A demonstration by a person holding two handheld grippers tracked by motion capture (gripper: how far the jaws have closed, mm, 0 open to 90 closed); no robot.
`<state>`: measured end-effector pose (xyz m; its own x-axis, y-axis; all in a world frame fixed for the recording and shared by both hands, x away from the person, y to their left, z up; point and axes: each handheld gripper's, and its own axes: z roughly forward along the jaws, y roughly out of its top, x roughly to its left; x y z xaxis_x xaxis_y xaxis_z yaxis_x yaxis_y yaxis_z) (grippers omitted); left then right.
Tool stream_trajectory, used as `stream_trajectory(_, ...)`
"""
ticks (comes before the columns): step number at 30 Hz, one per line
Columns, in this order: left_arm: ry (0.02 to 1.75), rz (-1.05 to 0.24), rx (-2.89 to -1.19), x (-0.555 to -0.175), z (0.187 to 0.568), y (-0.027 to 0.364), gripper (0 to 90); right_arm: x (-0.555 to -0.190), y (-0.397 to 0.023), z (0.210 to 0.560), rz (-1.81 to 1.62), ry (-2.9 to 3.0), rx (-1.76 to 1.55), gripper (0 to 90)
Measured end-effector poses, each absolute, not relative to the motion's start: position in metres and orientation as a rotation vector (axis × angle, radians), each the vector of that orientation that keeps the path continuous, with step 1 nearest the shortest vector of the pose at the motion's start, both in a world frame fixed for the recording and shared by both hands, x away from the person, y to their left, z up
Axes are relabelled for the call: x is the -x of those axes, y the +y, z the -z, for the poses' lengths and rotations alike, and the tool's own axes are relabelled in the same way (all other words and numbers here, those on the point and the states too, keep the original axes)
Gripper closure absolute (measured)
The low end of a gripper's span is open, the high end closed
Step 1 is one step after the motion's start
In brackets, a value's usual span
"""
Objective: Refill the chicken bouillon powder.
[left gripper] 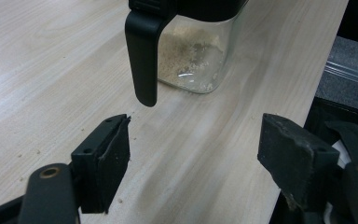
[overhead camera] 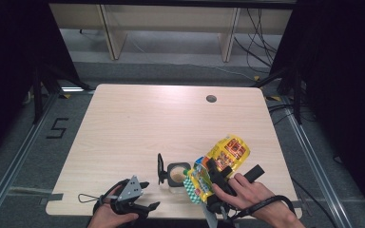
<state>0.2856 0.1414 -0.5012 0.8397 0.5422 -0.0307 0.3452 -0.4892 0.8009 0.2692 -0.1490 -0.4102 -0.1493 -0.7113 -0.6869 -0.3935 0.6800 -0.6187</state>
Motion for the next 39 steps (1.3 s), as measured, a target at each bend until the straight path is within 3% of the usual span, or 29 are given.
stream_trajectory(39,0.647,-0.276,-2.134,-0.2859,0.5008,0.1418,24.5,-0.2704,-0.1451,0.4068,0.377,1.768,0.922,52.5)
